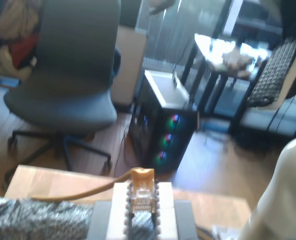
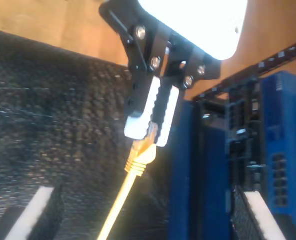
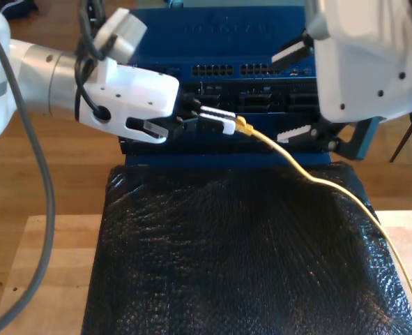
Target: Grab the cable and plug it in
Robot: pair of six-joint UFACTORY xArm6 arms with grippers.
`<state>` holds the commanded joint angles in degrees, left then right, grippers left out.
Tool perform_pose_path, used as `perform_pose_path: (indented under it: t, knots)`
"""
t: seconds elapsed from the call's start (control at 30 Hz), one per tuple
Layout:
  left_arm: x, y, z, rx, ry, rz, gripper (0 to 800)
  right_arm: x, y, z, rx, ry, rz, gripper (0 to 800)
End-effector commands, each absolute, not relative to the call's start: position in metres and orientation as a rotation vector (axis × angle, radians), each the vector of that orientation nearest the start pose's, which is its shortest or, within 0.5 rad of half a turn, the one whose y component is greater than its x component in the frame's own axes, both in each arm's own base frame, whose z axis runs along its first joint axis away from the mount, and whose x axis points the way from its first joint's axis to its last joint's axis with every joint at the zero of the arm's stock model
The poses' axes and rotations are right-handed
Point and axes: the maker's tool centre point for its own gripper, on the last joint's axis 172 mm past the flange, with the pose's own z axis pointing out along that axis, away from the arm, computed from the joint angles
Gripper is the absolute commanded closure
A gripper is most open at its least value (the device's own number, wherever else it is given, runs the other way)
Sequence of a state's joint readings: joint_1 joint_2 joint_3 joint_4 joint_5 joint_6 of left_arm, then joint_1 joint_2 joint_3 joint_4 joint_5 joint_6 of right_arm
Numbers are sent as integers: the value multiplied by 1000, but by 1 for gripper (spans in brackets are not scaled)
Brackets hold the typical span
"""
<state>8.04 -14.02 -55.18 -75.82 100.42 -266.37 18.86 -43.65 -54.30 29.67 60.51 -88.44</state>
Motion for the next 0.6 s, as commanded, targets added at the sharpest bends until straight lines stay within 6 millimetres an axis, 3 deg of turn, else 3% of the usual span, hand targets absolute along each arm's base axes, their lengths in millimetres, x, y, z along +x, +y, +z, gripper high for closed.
perform_pose_path:
  t: [0.43,0.6]
  knots:
    - [359,-220,438,1366,-1068,701,798,332,220,492,1691,2319,1290,1]
    - [357,-223,449,1329,-1049,711,798,330,222,492,1630,2347,1286,1]
